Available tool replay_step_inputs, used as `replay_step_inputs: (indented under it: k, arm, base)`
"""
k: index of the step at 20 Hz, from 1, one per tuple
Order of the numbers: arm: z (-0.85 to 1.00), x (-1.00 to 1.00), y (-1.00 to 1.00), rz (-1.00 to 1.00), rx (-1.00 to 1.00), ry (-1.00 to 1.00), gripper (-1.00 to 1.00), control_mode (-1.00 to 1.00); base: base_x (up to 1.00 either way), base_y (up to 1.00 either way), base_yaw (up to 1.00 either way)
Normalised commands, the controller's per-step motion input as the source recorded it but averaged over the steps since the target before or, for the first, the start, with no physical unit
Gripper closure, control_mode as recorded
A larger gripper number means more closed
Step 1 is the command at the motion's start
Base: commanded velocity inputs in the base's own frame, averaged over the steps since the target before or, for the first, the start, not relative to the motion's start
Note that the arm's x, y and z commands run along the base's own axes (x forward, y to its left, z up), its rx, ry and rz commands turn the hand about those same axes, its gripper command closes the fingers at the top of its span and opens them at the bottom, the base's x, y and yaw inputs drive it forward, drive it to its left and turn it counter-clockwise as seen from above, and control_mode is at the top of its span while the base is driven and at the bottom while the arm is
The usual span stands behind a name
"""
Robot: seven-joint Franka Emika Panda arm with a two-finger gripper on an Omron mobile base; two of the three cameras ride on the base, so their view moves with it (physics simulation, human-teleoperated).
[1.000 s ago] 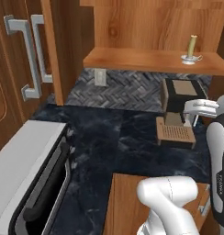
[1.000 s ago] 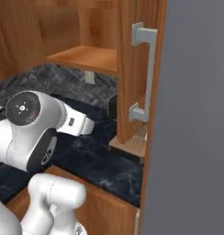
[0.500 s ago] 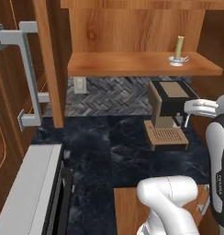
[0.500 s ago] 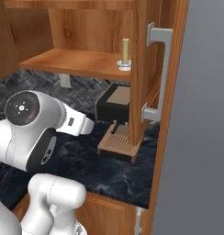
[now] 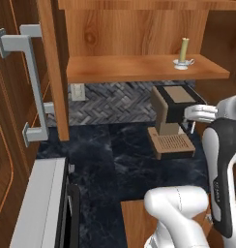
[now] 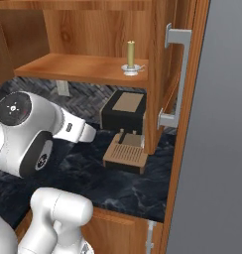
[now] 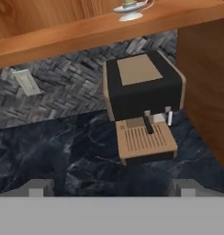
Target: Get the candle and the wine from the cabinet and move them to the dining counter.
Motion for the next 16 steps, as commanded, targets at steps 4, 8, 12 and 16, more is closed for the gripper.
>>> replay_step_inputs:
  k: [4, 8, 12, 16]
  arm:
    - [0.17, 0.09, 0.18, -0.03, -0.03, 0.01, -1.00, -1.00]
    - [0.31, 0.12, -0.04, -0.08, 0.00, 0.03, -1.00, -1.00]
    - [0.42, 0.17, -0.21, -0.16, 0.00, 0.04, -1.00, -1.00]
    - [0.40, 0.23, -0.13, -0.15, 0.00, 0.01, -1.00, -1.00]
  base:
    - [0.00, 0.00, 0.00]
    - [0.00, 0.00, 0.00]
    - [0.00, 0.00, 0.00]
    - [0.00, 0.00, 0.00]
